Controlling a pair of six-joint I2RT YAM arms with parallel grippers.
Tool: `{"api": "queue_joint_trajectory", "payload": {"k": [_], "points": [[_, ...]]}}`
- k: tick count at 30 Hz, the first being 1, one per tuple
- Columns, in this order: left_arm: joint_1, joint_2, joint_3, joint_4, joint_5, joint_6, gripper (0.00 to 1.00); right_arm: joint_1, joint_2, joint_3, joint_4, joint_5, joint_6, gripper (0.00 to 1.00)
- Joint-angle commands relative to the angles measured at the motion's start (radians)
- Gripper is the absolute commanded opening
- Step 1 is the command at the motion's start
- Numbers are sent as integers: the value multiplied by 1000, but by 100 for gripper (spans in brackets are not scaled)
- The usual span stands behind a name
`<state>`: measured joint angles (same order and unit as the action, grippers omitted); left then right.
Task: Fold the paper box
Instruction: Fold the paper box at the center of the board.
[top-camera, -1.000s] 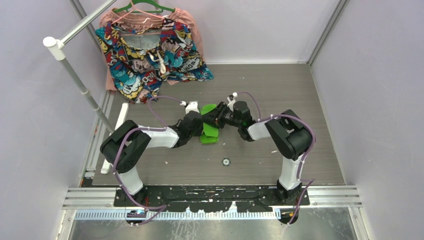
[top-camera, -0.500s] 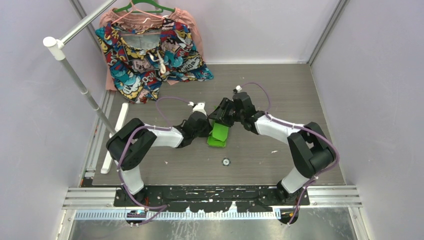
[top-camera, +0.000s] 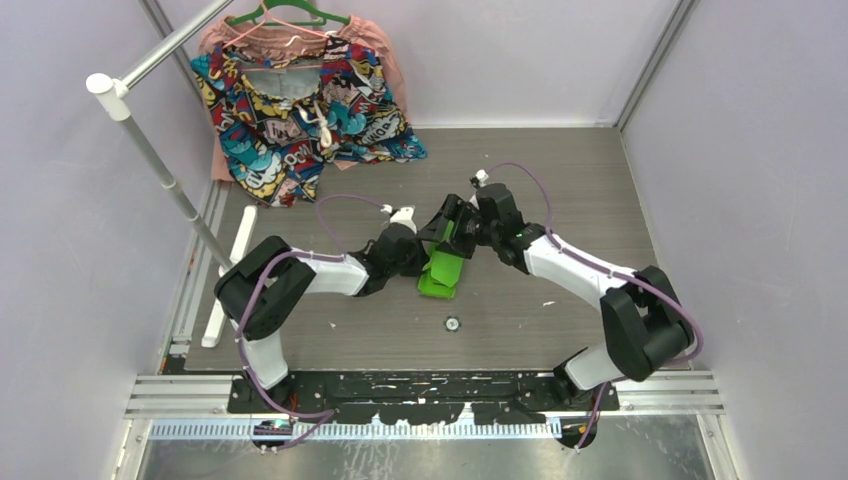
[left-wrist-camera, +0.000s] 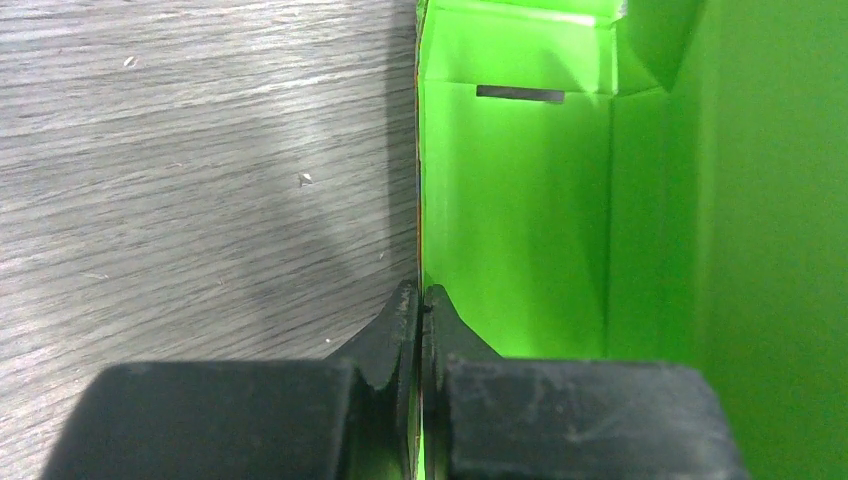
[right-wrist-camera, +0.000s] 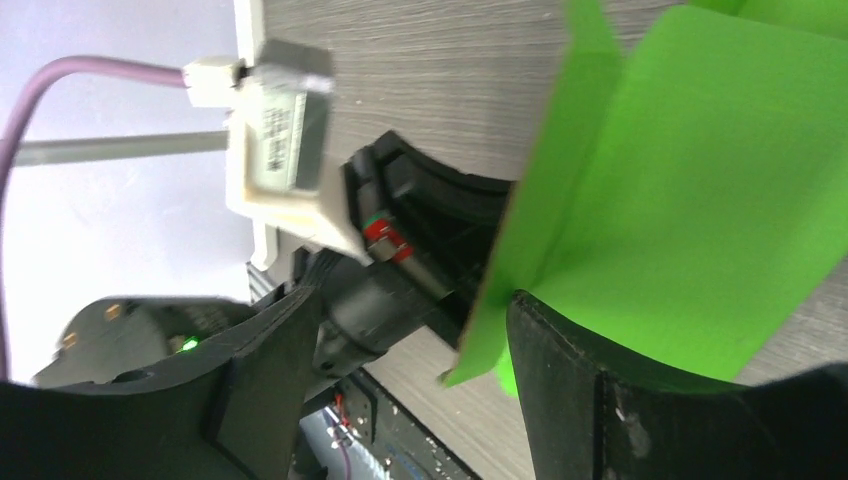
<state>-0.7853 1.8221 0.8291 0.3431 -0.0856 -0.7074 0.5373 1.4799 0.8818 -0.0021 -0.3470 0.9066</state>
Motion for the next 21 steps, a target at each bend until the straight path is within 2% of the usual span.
{"api": "queue_joint_trajectory", "payload": {"k": [1,5,9,13,14,16,18,21], "points": [[-23,82,-65,-316,42,22,0,-31,-112,-15,44,-72,0,74],[-24,85,-64,-321,40,22,0,-62,-160,-17,-11,-57,-14,78],[-23,82,-64,-326,37,20,0,-77,-176,34,-252,89,-82,78],[-23,74,-59,-339,29,20,0,-106,-234,11,-380,236,-77,58],[-23,72,-57,-340,27,20,0,-106,-252,8,-415,284,-79,47],[-24,69,-53,-341,23,20,0,-109,-273,17,-512,413,-101,36],[-24,69,-48,-364,20,22,0,-113,-299,12,-587,513,-105,29],[-24,74,-44,-373,15,23,0,-117,-384,-32,-605,608,-74,29]]}}
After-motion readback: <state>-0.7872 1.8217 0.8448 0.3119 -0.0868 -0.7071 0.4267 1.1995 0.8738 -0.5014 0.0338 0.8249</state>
